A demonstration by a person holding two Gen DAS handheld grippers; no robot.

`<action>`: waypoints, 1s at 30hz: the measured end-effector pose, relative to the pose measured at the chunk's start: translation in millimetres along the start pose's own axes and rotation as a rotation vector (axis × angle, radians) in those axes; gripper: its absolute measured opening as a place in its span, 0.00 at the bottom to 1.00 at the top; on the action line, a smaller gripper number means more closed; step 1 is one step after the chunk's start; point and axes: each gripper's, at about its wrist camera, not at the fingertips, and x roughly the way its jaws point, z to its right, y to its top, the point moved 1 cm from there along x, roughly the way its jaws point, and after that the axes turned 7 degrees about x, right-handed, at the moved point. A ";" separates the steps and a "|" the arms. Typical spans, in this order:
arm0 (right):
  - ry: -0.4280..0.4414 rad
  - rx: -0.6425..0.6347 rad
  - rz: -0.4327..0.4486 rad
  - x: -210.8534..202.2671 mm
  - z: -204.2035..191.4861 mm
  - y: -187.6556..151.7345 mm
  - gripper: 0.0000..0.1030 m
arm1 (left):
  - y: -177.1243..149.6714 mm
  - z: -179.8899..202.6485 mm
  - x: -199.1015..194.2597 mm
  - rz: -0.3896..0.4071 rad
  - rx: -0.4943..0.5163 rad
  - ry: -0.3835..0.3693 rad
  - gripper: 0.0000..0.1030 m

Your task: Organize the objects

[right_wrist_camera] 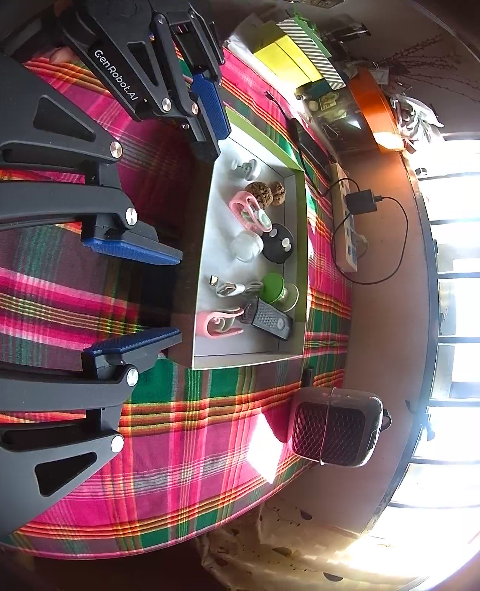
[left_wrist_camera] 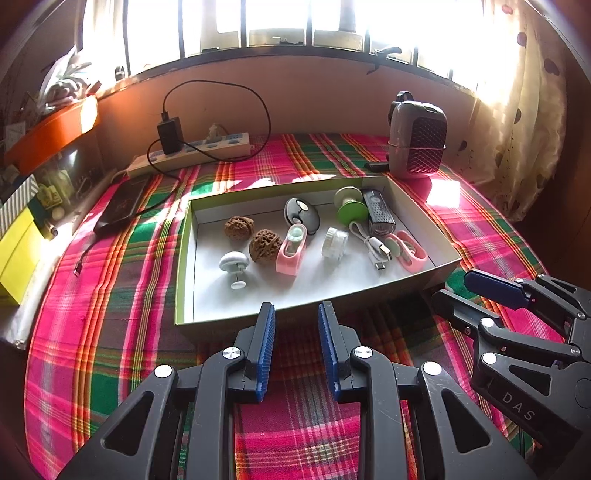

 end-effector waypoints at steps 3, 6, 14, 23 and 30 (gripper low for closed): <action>0.000 0.007 -0.012 0.9 -0.4 -8.4 0.44 | -9.8 -0.6 -2.1 -0.009 -0.009 0.004 0.22; -0.009 0.016 -0.035 5.1 -0.1 -16.3 0.44 | -19.9 -0.7 -0.8 -0.032 -0.015 0.007 0.22; -0.040 0.002 -0.072 11.4 -3.1 -31.6 0.44 | -36.4 1.1 -1.9 -0.055 -0.015 0.032 0.22; -0.057 0.009 -0.081 7.8 -0.3 -42.4 0.45 | -48.9 5.7 -0.5 -0.076 -0.010 0.056 0.22; -0.074 0.028 -0.082 2.8 1.3 -47.9 0.50 | -54.9 7.2 -1.9 -0.080 -0.012 0.067 0.22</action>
